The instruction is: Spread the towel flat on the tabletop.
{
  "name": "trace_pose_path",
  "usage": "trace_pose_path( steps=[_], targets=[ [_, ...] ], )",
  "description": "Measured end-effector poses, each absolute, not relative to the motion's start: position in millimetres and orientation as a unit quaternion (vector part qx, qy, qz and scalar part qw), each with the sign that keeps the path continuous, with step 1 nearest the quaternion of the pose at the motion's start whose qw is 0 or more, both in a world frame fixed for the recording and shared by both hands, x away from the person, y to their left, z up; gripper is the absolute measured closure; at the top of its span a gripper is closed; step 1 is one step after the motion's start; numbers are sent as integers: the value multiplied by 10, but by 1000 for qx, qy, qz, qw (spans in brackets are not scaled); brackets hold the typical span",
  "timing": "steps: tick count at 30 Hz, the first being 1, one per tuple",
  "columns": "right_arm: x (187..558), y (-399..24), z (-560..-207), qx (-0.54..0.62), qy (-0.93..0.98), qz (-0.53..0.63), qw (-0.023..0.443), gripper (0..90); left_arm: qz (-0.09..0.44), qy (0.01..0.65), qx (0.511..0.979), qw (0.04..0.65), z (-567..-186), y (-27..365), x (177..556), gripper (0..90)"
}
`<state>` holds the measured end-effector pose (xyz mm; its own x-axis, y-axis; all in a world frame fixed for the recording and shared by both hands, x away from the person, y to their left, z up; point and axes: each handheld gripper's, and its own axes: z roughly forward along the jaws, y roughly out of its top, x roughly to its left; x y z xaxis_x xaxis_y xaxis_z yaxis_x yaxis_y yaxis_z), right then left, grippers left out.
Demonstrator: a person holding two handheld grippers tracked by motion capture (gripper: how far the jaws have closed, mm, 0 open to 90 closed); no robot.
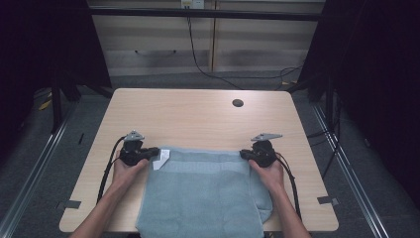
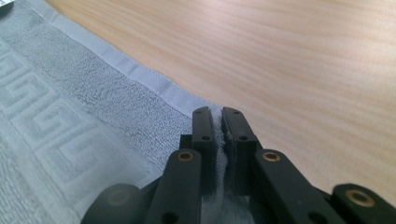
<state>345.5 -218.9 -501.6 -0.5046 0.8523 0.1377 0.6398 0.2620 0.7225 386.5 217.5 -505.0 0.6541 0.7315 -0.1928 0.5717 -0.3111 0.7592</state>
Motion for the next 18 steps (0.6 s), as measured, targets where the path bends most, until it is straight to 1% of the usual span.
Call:
trace_pose_path(
  steps=[2, 5, 9, 11, 13, 14, 16, 18],
  targets=[
    [3494, -2175, -4977, 478, 779, 377, 146, 846, 93, 403, 801, 433, -5016, 2163, 3882, 859],
    [3529, -2205, -4891, 477, 768, 400, 148, 846, 80, 407, 782, 464, -4913, 2195, 3912, 859],
    [3537, -2254, -4739, 473, 754, 432, 147, 847, 74, 400, 769, 493, -4763, 2229, 3908, 859],
    [3523, -2283, -4638, 472, 746, 444, 151, 848, 76, 399, 763, 503, -4678, 2257, 3900, 858],
    [3527, -2300, -4547, 467, 745, 448, 161, 849, 90, 398, 759, 508, -4539, 2281, 3926, 859],
    [3538, -2316, -4467, 468, 741, 451, 169, 850, 89, 399, 757, 510, -4488, 2288, 3945, 859],
    [3578, -2341, -4329, 466, 733, 461, 179, 851, 103, 395, 753, 516, -4326, 2282, 4007, 859],
    [3619, -2352, -4191, 465, 727, 471, 184, 852, 103, 393, 745, 529, -4208, 2274, 4036, 859]
  ],
)
